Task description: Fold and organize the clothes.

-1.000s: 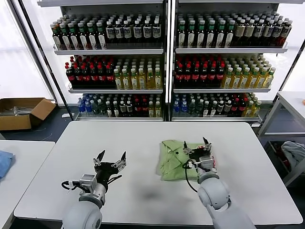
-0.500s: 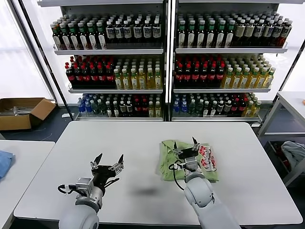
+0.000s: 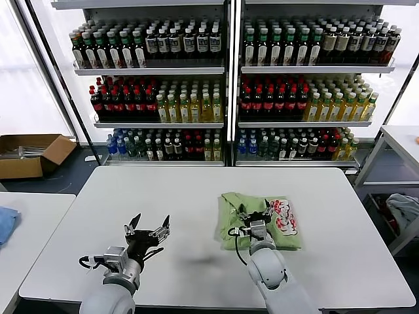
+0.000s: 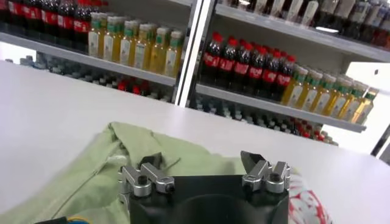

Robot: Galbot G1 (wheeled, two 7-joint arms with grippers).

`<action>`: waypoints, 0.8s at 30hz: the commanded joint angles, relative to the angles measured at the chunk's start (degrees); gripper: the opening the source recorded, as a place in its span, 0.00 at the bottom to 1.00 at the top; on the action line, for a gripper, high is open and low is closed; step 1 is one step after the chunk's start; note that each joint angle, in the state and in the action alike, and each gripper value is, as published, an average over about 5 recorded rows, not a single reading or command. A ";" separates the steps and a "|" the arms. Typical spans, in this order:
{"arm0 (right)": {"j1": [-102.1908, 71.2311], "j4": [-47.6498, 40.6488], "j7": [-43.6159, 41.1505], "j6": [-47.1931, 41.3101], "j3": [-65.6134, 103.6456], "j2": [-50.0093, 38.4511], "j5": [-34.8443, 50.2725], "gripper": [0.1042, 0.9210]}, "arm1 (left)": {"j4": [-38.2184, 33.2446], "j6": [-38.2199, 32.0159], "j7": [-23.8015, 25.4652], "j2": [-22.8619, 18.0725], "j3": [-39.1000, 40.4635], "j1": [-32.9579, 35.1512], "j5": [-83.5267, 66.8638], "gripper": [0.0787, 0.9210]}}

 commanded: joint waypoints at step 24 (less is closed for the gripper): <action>-11.73 18.11 9.19 -8.16 8.62 -4.07 21.17 0.88 | -0.12 0.04 0.51 -1.29 2.84 0.82 1.14 0.88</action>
